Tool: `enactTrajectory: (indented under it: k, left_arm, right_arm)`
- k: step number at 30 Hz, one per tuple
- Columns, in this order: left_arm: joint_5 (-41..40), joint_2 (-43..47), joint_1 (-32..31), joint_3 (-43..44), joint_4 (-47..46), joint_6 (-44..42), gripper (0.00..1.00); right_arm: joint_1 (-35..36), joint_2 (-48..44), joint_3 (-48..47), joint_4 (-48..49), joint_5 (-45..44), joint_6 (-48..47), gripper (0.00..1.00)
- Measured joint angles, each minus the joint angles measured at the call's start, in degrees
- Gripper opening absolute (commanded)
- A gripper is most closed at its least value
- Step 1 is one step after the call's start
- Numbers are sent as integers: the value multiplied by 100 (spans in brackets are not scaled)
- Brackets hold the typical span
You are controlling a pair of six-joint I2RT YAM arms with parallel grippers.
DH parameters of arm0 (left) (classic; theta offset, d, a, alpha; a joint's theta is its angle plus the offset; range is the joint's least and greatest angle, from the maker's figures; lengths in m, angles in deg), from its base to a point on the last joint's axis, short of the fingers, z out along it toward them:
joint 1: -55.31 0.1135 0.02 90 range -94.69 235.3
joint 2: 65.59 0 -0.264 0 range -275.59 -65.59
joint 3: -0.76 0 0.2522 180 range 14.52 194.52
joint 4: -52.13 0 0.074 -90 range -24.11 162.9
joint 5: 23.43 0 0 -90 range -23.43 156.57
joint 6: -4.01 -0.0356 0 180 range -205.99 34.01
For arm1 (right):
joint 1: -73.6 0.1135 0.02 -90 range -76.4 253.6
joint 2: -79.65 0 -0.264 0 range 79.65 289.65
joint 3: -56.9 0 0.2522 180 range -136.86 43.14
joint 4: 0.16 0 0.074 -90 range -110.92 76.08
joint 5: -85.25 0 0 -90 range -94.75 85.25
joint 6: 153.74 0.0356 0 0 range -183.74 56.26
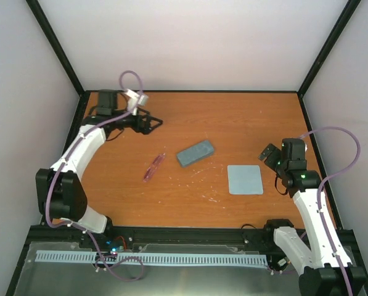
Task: Organize the sunglasses
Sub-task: Pick up the sunglasses case from the center of the board.
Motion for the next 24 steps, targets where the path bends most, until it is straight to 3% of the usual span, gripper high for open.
enactTrajectory:
  k: [7,11,16,24]
  left_arm:
    - [-627,85,-1943,221,629,-1043,89]
    - [-1134,-155,-2649,472,935,-1331,86]
    - [-1926,-927,-2833,1102,1327,-1515,87]
    - [-3189,-1600,-3086,1207,1556,-2028,87]
  right_arm:
    - [-2,-24,334,-363,509,271,100]
    - [-2,-286,627,-240,1158,315,100]
    - [-2,-55,422,-376,1445,278,92]
    - [-2,896,-2,-717,1545,138,93]
